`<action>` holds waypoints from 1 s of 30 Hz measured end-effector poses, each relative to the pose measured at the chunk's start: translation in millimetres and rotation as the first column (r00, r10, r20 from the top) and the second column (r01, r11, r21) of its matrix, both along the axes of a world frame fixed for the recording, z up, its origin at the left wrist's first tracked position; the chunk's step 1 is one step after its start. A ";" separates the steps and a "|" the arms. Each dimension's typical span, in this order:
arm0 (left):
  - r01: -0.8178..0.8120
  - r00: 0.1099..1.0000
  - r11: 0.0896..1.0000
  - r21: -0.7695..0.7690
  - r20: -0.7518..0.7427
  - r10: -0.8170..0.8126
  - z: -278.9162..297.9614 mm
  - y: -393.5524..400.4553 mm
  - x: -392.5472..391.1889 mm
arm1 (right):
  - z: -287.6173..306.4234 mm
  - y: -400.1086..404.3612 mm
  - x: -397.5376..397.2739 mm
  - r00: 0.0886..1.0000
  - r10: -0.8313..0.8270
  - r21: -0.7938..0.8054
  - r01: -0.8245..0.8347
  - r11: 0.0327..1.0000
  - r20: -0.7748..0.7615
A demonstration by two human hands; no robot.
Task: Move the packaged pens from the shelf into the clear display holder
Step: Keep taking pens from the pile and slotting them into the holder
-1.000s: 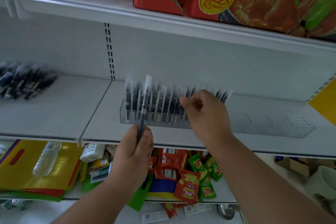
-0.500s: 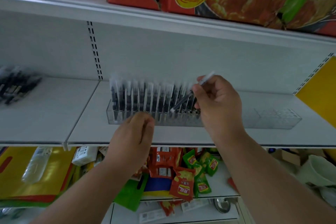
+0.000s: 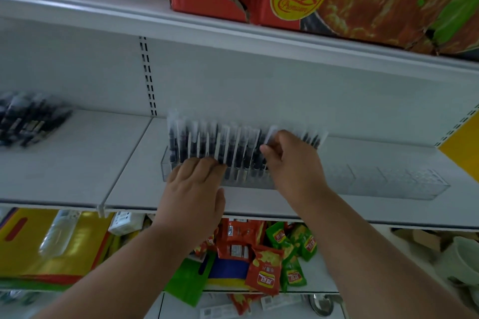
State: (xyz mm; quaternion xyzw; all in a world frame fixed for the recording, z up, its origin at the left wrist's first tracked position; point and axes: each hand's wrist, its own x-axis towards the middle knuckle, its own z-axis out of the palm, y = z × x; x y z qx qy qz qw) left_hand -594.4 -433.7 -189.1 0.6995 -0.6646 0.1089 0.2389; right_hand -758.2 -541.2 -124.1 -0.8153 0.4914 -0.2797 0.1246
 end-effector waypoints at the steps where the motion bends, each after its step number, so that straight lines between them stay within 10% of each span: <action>1: 0.005 1.000 1.000 -0.007 -0.007 -0.005 0.5 -0.7 0.0 | 1.2 -1.2 0.3 1.000 -0.006 0.004 0.006 1.000 -0.013; 10: -0.031 0.999 0.997 0.064 -0.008 0.032 6.6 1.3 -0.6 | -2.3 8.6 4.6 0.982 -0.002 0.038 0.010 0.999 -0.187; 14: -0.012 0.999 0.992 0.126 -0.048 0.018 10.7 3.1 1.6 | -12.6 21.5 -5.0 0.999 -0.024 0.016 0.025 1.000 -0.033; 23: -0.086 0.980 0.996 0.026 -0.179 0.089 27.3 43.3 13.1 | 14.9 66.6 15.8 0.973 0.232 -0.308 -0.220 0.926 0.003; 30: -0.308 0.938 0.944 0.118 -0.127 0.322 22.9 127.0 92.3 | 28.6 116.7 113.2 0.889 0.458 -0.171 -0.452 0.875 -0.008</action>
